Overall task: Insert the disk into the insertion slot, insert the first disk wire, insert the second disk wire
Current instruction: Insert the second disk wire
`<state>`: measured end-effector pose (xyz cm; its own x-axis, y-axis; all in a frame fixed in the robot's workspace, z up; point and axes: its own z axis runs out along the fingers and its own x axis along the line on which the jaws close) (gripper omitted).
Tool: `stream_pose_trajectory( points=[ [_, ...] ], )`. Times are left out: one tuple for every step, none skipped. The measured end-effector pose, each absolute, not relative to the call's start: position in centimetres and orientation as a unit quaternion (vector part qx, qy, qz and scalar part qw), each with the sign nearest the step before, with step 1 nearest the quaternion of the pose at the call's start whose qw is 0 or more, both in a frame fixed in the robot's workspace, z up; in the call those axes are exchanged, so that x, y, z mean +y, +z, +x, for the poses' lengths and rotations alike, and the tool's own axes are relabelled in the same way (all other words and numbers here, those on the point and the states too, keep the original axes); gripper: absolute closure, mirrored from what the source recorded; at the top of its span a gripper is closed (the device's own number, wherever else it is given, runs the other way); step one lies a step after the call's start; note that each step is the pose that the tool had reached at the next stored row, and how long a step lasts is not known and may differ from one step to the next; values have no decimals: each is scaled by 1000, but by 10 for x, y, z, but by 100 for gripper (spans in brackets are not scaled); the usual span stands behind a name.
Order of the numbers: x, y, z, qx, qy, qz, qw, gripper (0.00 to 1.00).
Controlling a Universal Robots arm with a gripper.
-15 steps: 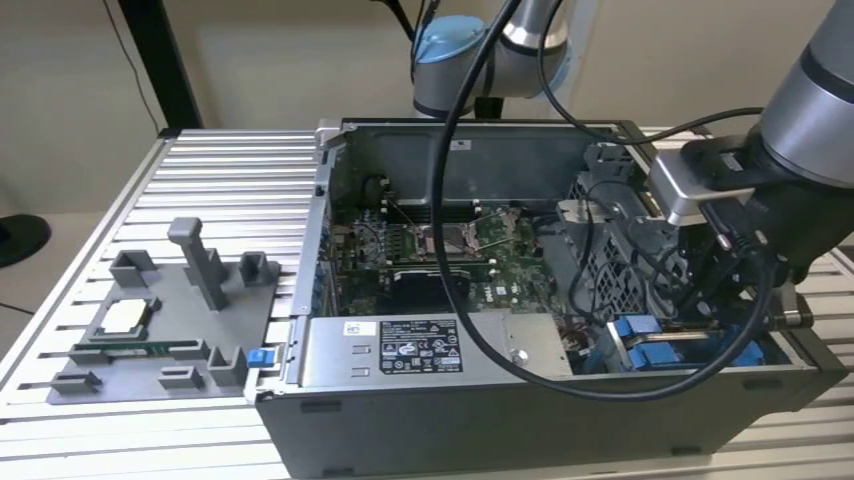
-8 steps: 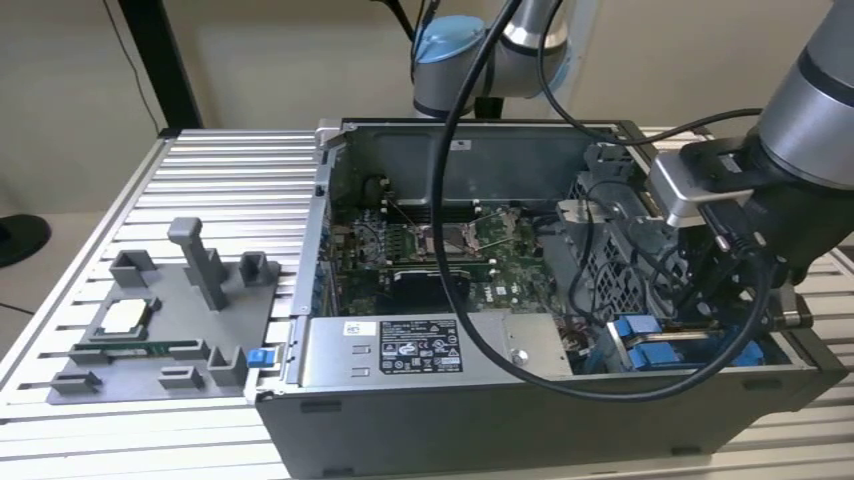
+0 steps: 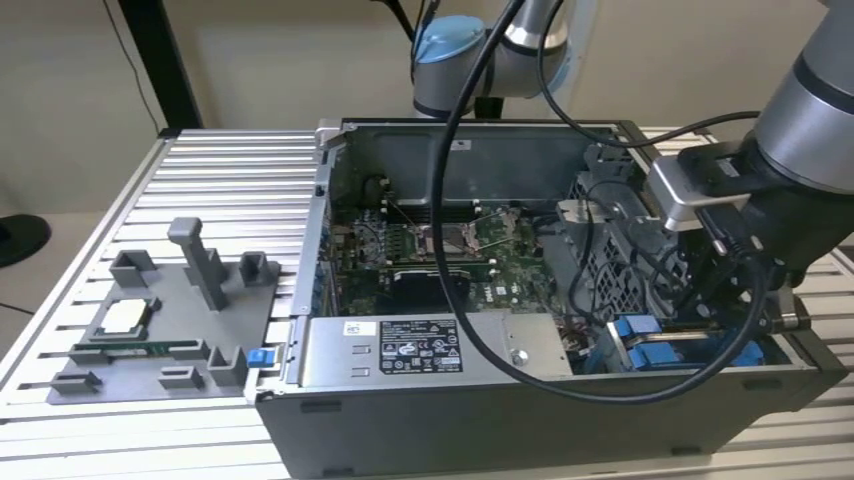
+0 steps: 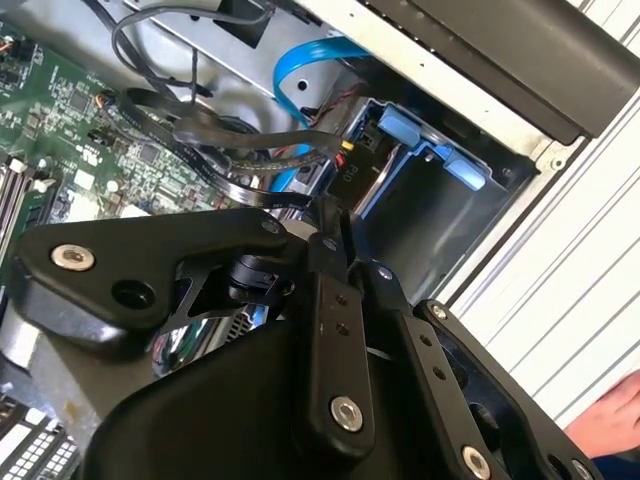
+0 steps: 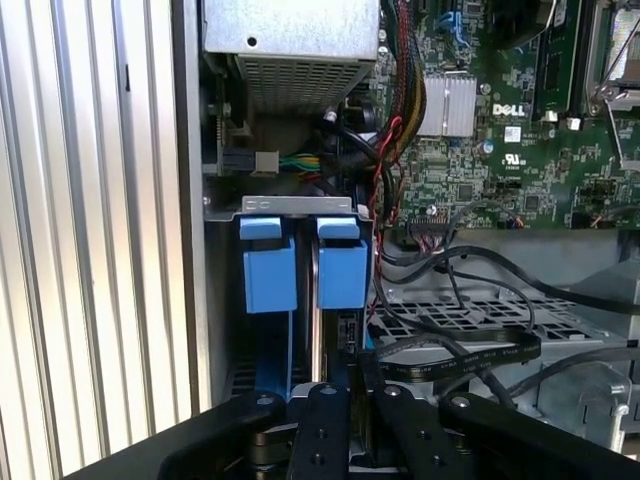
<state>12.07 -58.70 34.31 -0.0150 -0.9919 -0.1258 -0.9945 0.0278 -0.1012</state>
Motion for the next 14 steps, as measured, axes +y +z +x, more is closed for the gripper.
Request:
stream_pose_trajectory(
  points=[
    [-587,343,121,712,8,-697,81,100],
    [-587,343,121,712,7,-697,81,100],
    [-587,343,121,712,7,-697,82,100],
    [-586,343,121,712,7,-697,82,100],
    [-586,343,121,713,7,-697,82,100],
    [-586,343,121,713,7,-696,82,100],
    [-585,343,121,714,7,-696,82,100],
    [-585,343,121,714,7,-695,82,100],
    [-585,343,121,715,6,-695,82,100],
    [-585,343,121,715,6,-694,82,100],
    [-584,342,121,715,6,-694,82,100],
    [-584,342,121,716,6,-693,82,100],
    [-584,341,121,716,6,-693,82,100],
    [-584,341,121,717,6,-692,82,100]
  ],
)
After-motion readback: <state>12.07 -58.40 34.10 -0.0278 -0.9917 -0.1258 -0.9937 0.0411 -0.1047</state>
